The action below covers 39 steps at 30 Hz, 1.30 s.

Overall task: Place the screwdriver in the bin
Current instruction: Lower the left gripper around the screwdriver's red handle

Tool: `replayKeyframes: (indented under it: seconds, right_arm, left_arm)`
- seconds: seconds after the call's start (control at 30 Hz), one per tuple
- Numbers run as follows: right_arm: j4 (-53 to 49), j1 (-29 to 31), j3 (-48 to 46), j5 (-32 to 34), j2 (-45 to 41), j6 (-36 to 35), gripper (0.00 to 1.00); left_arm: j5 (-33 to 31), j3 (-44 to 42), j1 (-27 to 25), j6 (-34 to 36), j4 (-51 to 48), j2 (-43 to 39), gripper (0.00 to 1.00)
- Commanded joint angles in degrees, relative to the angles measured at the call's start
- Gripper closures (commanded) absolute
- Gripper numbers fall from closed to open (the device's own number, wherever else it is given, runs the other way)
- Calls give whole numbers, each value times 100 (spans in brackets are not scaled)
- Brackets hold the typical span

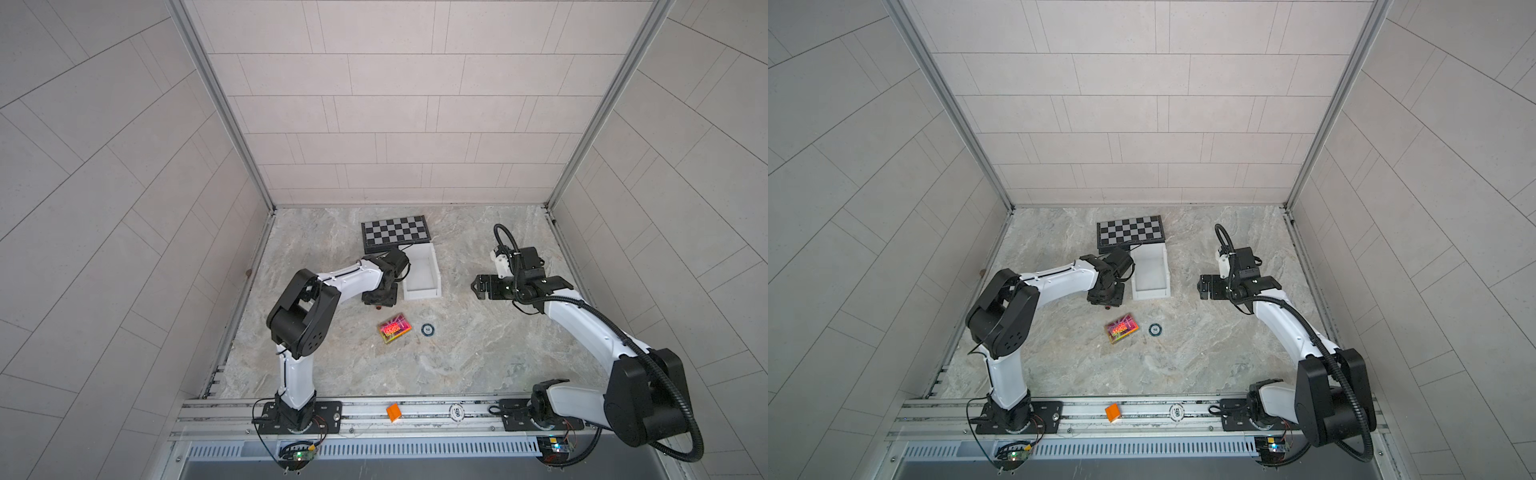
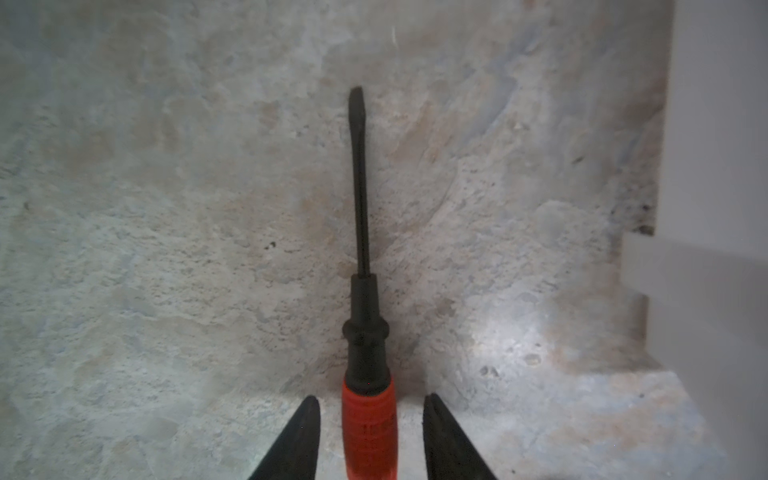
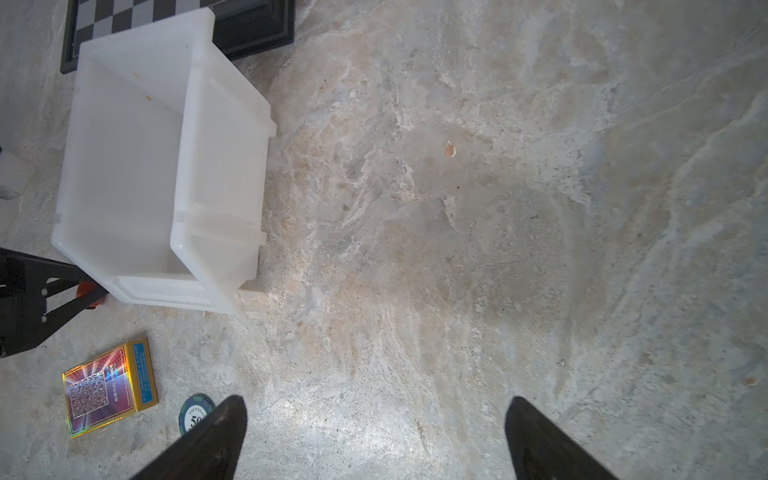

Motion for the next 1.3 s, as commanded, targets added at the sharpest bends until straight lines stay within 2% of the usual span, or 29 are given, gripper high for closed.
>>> replayKeyframes:
  seconds: [0.0, 0.07, 0.2, 0.33, 0.4, 0.5, 0.7, 0.8, 0.9, 0.93, 1.1, 1.27]
  right_arm:
    - [-125, -89, 13, -475, 34, -330, 1]
    - [-394, -130, 98, -128, 74, -288, 1]
    - [-460, -147, 103, -241, 195, -263, 1]
    - [-495, -156, 29, -198, 212, -280, 1]
    - [-495, -156, 34, -162, 178, -298, 1]
    - [-484, -159, 39, -68, 147, -316, 1]
    - [-486, -159, 20, -40, 148, -325, 1]
    - [-503, -157, 30, -40, 143, -341, 1]
    - [-534, -159, 48, -26, 126, -342, 1]
    - [-530, -155, 40, -18, 113, -351, 1]
    - [-543, -158, 53, -78, 150, -342, 1]
    - [-531, -160, 56, -76, 147, -340, 1]
  left_arm:
    - [-156, 312, -168, 61, -122, -33, 53]
    - [-310, 812, -96, 128, -759, 382, 53]
    - [-193, 994, -72, 222, -695, 661, 52]
    - [-349, 998, -72, 143, -800, 767, 52]
    - [-516, 810, -72, 91, -751, 611, 53]
    - [-419, 414, -20, 60, -502, 121, 50]
    - [-542, 13, 73, -37, -439, -834, 32]
    - [-546, -289, 243, -335, -398, -1239, 26]
    - [-611, -811, 415, -770, -275, -1713, 25]
    - [-666, -1015, 502, -906, -201, -1854, 22]
    - [-375, -1645, 1190, -781, 138, -1906, 24]
    - [131, -1674, 1237, -587, 375, -1512, 29]
